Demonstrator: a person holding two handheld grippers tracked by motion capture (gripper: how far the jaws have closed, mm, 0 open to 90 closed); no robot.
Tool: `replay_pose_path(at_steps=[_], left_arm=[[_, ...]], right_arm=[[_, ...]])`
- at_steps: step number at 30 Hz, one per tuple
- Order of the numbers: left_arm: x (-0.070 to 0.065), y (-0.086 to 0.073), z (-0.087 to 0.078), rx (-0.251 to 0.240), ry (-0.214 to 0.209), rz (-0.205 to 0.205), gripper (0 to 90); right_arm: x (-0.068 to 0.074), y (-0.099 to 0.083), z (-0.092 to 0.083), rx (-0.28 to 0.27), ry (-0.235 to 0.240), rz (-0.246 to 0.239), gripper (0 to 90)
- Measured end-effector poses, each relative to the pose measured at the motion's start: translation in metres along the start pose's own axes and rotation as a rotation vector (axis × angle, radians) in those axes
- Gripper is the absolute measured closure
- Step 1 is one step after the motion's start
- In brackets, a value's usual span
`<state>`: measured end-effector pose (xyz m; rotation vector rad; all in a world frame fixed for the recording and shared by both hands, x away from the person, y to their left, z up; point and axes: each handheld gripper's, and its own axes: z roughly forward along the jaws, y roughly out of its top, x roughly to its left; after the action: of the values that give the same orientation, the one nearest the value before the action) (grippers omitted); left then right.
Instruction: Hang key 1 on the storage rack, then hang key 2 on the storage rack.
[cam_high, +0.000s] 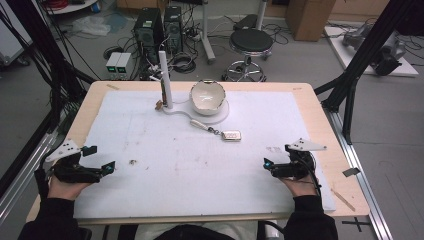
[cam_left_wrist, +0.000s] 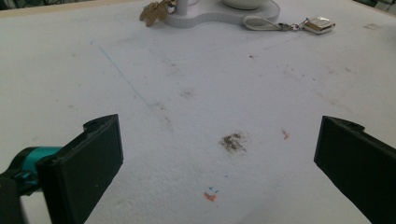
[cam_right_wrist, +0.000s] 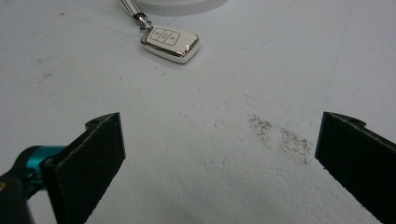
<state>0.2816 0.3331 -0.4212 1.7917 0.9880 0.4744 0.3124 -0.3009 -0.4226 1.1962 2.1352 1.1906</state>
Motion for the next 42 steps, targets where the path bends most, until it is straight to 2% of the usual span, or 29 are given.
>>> replay_pose_path(at_steps=[13, 25, 30, 36, 42], left_arm=[[0.0, -0.011, 0.003, 0.019, -0.001, -0.001, 1.7], [0.001, -0.013, 0.001, 0.01, -0.005, -0.005, 1.7], [0.0, -0.014, 0.001, 0.013, -0.002, -0.006, 1.7], [0.0, -0.015, 0.001, 0.014, -0.007, -0.007, 1.7], [0.0, -0.014, 0.001, 0.006, -0.009, -0.014, 1.7]], right_arm=[[0.002, 0.0, 0.003, 0.02, 0.005, 0.0, 0.6], [0.012, 0.011, 0.012, 0.041, 0.015, -0.039, 0.6], [0.017, 0.018, 0.016, 0.054, 0.026, -0.062, 0.6], [0.024, 0.033, 0.024, 0.096, 0.035, -0.112, 0.6], [0.025, 0.041, 0.033, 0.104, 0.069, -0.09, 0.6]])
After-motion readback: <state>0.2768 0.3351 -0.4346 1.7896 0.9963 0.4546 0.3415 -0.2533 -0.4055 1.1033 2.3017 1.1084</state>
